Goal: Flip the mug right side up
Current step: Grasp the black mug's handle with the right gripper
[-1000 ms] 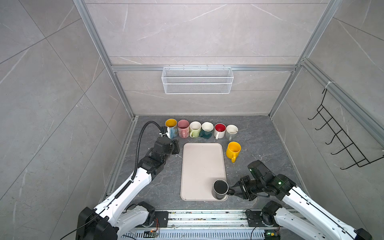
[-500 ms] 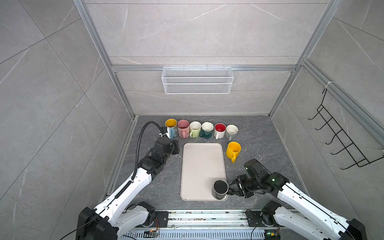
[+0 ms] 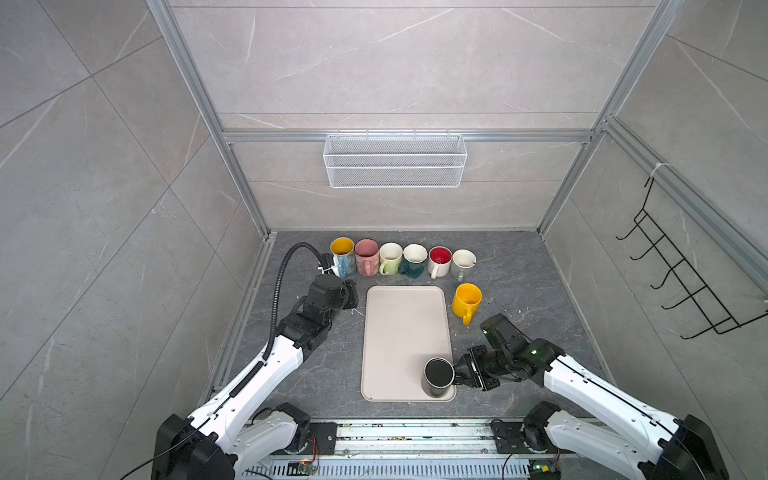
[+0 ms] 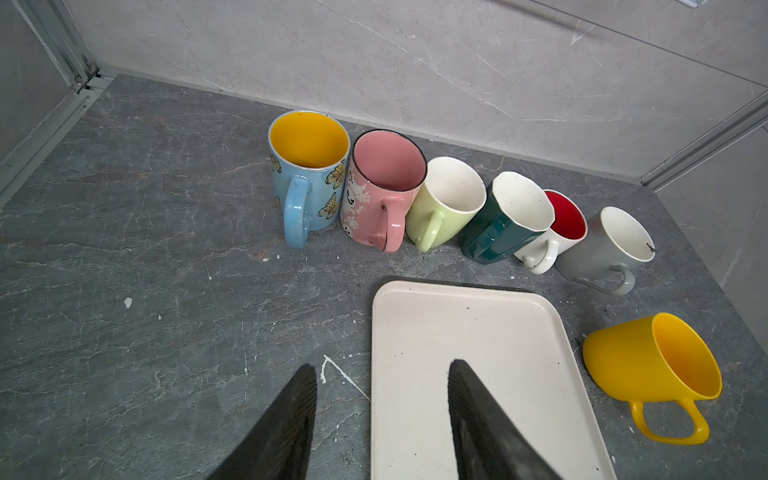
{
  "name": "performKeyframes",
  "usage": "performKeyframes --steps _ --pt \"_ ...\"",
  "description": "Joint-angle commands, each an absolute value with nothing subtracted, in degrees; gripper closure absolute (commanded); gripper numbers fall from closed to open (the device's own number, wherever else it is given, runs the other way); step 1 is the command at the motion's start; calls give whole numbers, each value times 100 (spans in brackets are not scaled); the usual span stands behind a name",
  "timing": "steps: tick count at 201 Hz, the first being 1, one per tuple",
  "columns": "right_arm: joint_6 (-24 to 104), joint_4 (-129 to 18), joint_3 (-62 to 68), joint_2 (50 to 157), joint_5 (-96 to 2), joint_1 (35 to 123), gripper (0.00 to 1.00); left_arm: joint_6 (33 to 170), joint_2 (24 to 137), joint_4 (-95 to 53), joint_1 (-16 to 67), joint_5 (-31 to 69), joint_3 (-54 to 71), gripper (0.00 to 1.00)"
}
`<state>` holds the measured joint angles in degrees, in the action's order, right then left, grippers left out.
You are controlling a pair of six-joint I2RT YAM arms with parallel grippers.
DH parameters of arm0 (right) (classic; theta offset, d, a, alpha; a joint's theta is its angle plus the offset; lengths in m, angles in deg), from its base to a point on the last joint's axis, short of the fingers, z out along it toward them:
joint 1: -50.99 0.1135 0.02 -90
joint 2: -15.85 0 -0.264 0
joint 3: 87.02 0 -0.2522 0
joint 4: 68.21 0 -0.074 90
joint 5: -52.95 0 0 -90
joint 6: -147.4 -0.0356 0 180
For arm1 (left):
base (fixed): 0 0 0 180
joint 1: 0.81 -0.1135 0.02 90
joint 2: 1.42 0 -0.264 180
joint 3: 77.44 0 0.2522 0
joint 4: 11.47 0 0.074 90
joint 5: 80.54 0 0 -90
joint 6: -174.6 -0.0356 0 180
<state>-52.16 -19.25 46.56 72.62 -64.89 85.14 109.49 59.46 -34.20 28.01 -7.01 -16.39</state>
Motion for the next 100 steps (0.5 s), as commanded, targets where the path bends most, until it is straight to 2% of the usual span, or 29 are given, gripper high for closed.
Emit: performKeyframes --steps 1,100 --pt "-5119 -2067 4687 7407 -6631 8509 63 10869 5796 -3415 2762 -806 -1652 46" --pt "-5026 -2375 4696 7770 -6782 8509 67 10840 5793 -3487 2760 -864 -1672 46"
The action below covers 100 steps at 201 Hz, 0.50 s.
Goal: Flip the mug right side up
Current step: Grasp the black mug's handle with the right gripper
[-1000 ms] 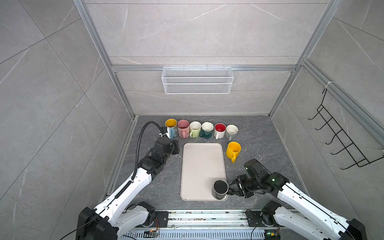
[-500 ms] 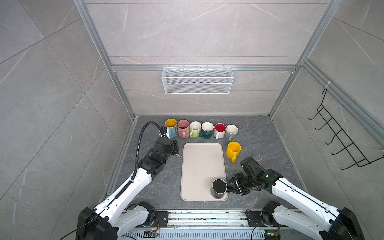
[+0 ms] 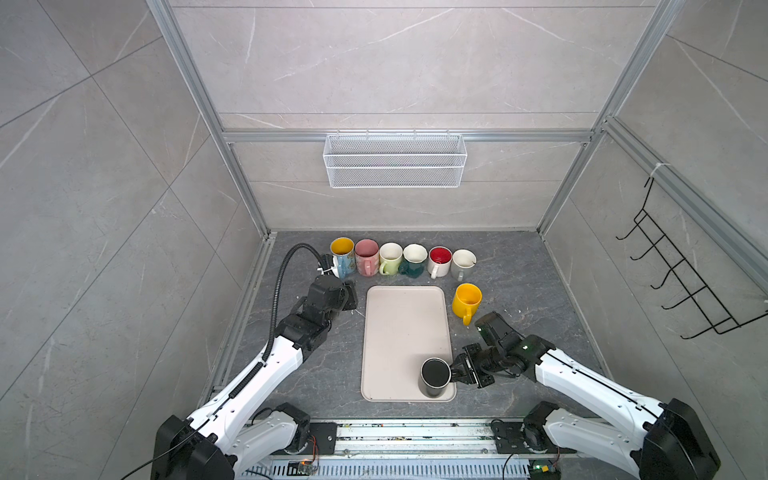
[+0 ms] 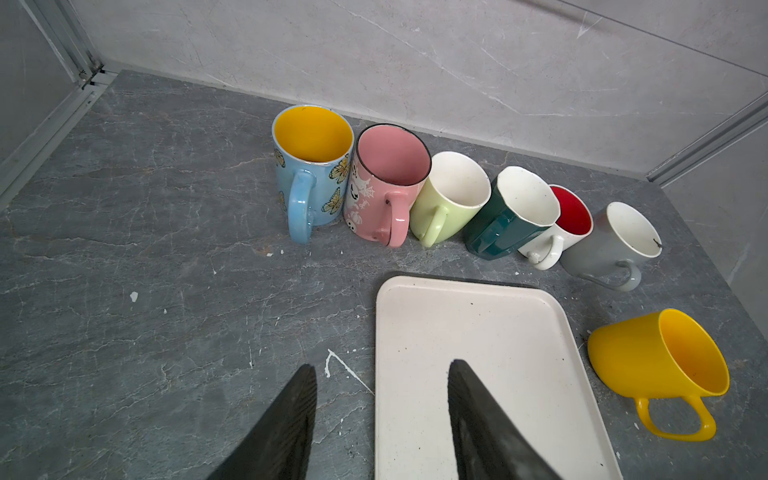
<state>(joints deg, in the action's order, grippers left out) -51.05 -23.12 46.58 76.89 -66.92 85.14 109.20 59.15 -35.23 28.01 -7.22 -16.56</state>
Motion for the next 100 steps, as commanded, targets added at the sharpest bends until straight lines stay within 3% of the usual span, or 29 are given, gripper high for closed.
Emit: performKeyframes --steps 1,100 --pt "-5022 -2376 4696 7771 -6782 8509 67 10841 5792 -3488 2763 -869 -1669 46" --pt "-4909 -2666 4739 8049 -6913 8510 72 10824 5792 -3501 2766 -895 -1686 46"
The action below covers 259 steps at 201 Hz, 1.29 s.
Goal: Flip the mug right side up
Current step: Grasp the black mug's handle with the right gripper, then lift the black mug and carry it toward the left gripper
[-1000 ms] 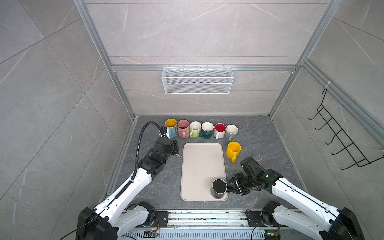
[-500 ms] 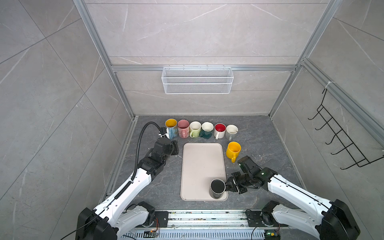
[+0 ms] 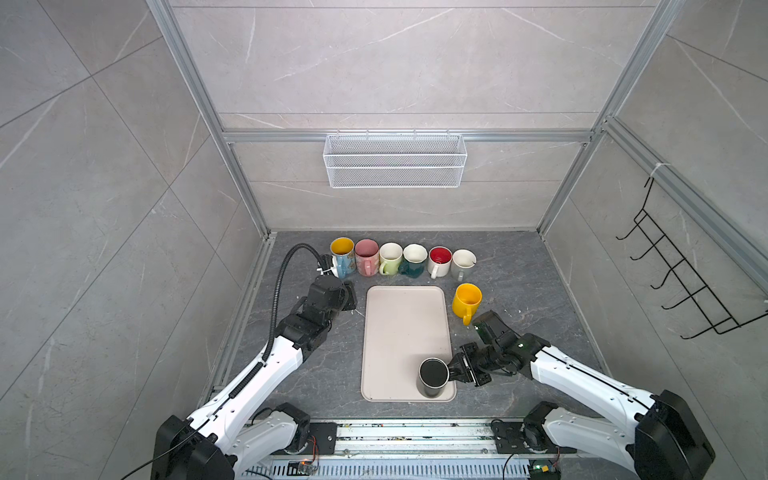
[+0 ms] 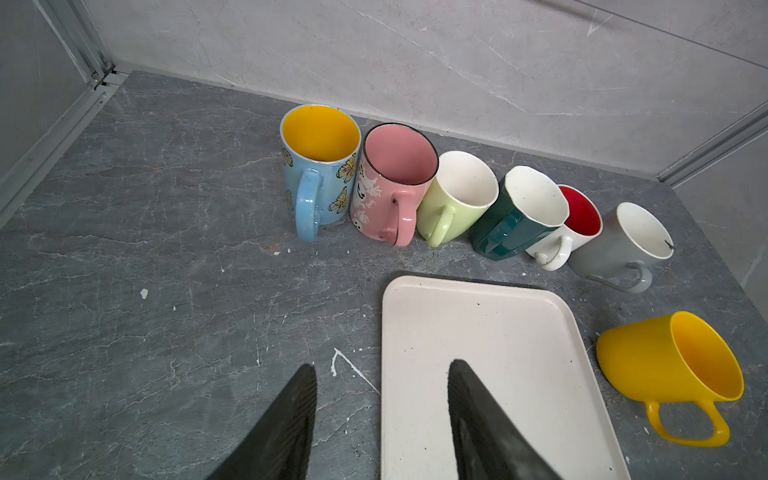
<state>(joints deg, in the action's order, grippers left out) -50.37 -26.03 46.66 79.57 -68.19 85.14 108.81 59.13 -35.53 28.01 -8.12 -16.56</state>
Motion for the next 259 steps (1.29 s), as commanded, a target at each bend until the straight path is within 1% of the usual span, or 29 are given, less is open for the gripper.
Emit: performKeyframes --steps 1,27,41,48,85,101,125,168,213,259 --pt "-4906 -2671 4735 8051 -6918 8510 72 10824 5791 -3504 2762 -897 -1684 46" --pt "-4886 -2736 4709 8097 -6939 8510 82 10812 5787 -3515 2763 -908 -1683 46" --pt "-4838 -2759 4686 8123 -6939 8509 93 10813 5769 -3516 2760 -912 -1684 46" --pt "-4806 -2765 4668 8133 -6945 8509 100 10812 5765 -3511 2761 -914 -1684 46" --pt "-4294 -3044 4420 8218 -6880 8509 100 10794 5744 -3521 2758 -908 -1650 46" --pt "-3676 -3033 4029 8301 -6813 8510 100 10781 5742 -3515 2761 -883 -1623 46" --pt "-2474 -2491 3128 8446 -6550 8581 100 10776 5774 -3503 2763 -822 -1560 46" --pt "-1174 -2394 2296 8599 -6107 8935 100 10758 5798 -3538 2765 -695 -1397 46" --pt "613 -1876 1353 8938 -5027 9518 100 10578 5768 -3847 2760 -261 -942 46" --pt "2319 -1754 510 9012 -3835 9901 100 10291 5972 -4632 2760 845 46 46"
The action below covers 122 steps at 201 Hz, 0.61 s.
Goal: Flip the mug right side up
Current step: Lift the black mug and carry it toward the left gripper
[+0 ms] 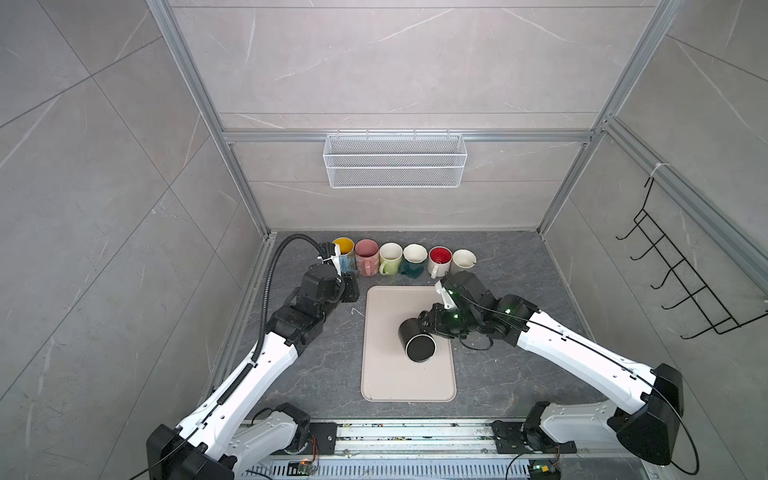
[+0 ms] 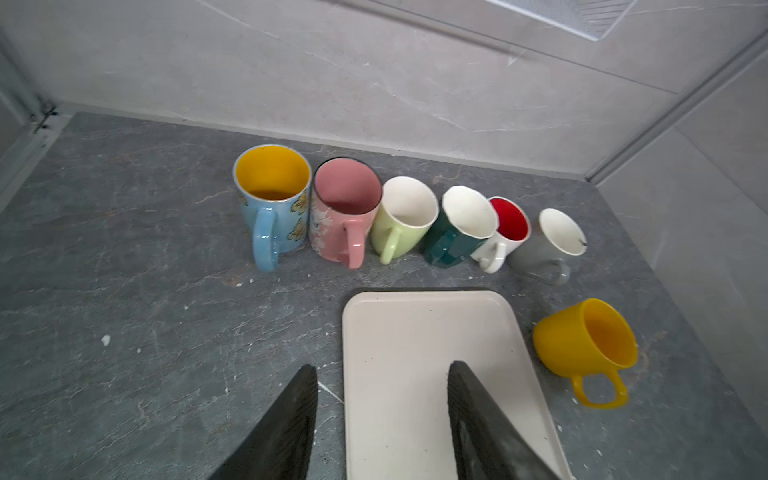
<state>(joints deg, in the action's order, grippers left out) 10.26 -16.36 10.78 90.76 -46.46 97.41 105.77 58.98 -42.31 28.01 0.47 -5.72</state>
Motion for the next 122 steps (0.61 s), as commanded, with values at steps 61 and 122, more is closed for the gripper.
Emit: performKeyframes --steps 61,122 --pt "4574 -2333 388 8949 -2257 10766 100 10418 6525 -5775 2749 2328 1285 46" --pt "6562 -3453 993 8824 -404 11480 100 10747 6998 -6817 2727 4159 2162 46"
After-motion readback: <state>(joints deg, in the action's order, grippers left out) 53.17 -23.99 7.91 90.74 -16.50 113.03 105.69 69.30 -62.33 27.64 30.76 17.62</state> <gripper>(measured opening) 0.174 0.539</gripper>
